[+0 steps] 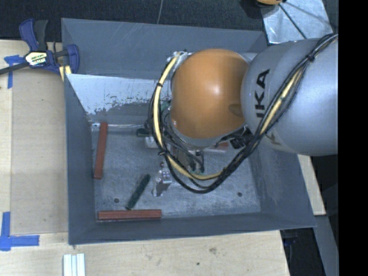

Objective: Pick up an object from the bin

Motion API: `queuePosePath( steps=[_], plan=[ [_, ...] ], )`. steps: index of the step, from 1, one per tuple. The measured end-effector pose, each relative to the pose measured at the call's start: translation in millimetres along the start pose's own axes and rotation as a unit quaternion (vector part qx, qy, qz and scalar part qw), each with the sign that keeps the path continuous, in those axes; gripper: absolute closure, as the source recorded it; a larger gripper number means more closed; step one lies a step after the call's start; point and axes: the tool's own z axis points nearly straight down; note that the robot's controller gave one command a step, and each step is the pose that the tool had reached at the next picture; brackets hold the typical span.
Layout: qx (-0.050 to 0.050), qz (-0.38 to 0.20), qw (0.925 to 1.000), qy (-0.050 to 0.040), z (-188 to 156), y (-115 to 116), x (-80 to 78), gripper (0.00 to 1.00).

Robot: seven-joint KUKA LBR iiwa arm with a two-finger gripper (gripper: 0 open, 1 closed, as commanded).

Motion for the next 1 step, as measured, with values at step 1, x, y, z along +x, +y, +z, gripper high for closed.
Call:
queuePosePath(
  steps=[1],
  plan=[
    [-0.001, 0.001, 1.0000, -0.0041, -4.2, -0.7, -1.8, 0.00]
  ],
)
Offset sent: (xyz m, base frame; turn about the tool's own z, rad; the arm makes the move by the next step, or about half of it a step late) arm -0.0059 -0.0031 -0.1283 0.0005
